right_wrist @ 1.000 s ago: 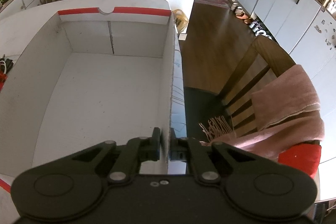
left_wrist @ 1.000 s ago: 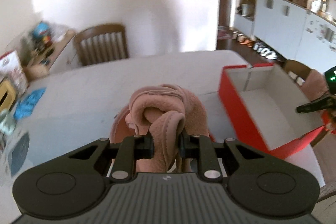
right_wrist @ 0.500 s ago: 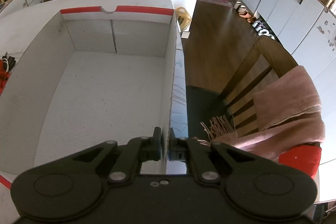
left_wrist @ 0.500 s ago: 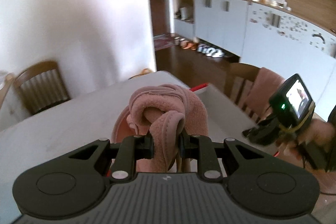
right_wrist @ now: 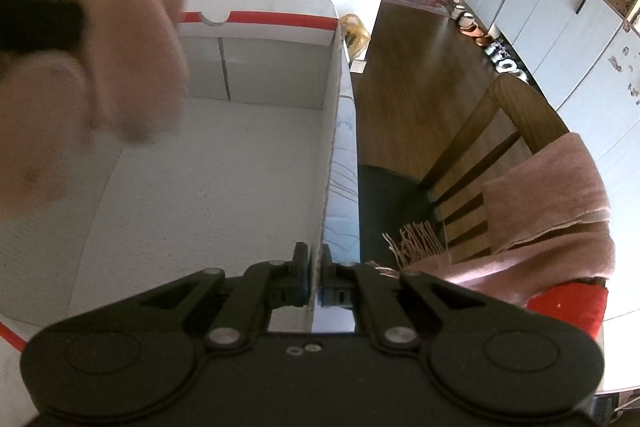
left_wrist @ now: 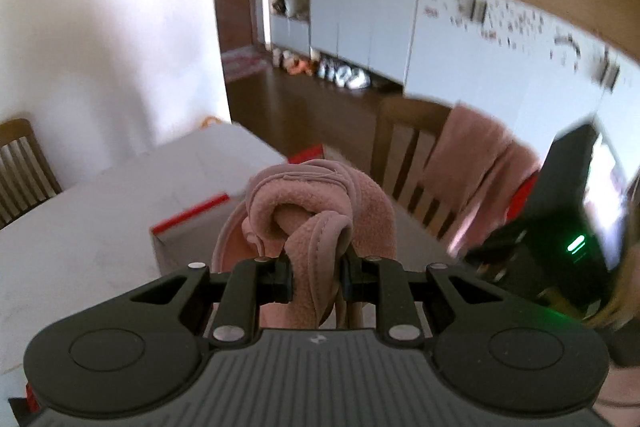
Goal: Organize objects
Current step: 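Carry the pink cloth into the cardboard box and open the left tool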
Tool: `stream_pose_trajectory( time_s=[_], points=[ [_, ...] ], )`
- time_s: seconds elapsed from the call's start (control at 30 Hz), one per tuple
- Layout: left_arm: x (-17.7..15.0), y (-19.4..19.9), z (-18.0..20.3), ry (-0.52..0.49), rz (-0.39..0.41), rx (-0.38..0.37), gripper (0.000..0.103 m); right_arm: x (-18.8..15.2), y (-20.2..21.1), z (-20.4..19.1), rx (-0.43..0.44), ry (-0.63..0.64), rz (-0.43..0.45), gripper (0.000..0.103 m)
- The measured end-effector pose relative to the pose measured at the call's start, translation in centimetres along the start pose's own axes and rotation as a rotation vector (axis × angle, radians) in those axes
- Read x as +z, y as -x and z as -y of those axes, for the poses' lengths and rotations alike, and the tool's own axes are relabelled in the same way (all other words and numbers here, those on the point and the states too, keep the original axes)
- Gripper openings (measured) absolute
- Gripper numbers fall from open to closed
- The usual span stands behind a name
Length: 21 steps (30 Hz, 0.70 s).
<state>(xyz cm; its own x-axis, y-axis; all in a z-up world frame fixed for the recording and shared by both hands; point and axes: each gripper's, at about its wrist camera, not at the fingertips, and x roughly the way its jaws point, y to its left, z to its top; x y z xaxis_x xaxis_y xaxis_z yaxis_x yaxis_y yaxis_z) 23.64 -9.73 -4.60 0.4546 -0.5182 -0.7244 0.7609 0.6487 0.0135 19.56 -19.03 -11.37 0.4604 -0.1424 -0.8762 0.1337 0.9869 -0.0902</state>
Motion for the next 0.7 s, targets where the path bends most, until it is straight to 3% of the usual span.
stream_pose_trajectory(
  time_s=[0.3, 0.53, 0.63, 0.67, 0.7],
  points=[
    [-2.7, -7.1, 1.2, -0.035, -0.273, -0.031, 0.020, 0.2, -0.3, 0.0, 0.000, -0.006, -0.017, 0.002],
    [-3.3, -9.6, 2.2, -0.037, -0.388, -0.048, 0.024, 0.4, -0.4, 0.2, 0.010, -0.018, -0.025, 0.002],
    [-3.3, -10.1, 1.9, -0.004, -0.418, -0.060, 0.032, 0.4, -0.5, 0.3, 0.013, -0.020, -0.027, 0.002],
    [-3.4, -10.1, 1.9, 0.002, -0.423, -0.068, 0.045, 0.4, -0.6, 0.3, 0.015, -0.020, -0.028, 0.002],
    [-3.3, -10.0, 1.8, 0.002, -0.417, -0.066, 0.066, 0.4, -0.6, 0.3, 0.015, -0.020, -0.029, 0.002]
  ],
)
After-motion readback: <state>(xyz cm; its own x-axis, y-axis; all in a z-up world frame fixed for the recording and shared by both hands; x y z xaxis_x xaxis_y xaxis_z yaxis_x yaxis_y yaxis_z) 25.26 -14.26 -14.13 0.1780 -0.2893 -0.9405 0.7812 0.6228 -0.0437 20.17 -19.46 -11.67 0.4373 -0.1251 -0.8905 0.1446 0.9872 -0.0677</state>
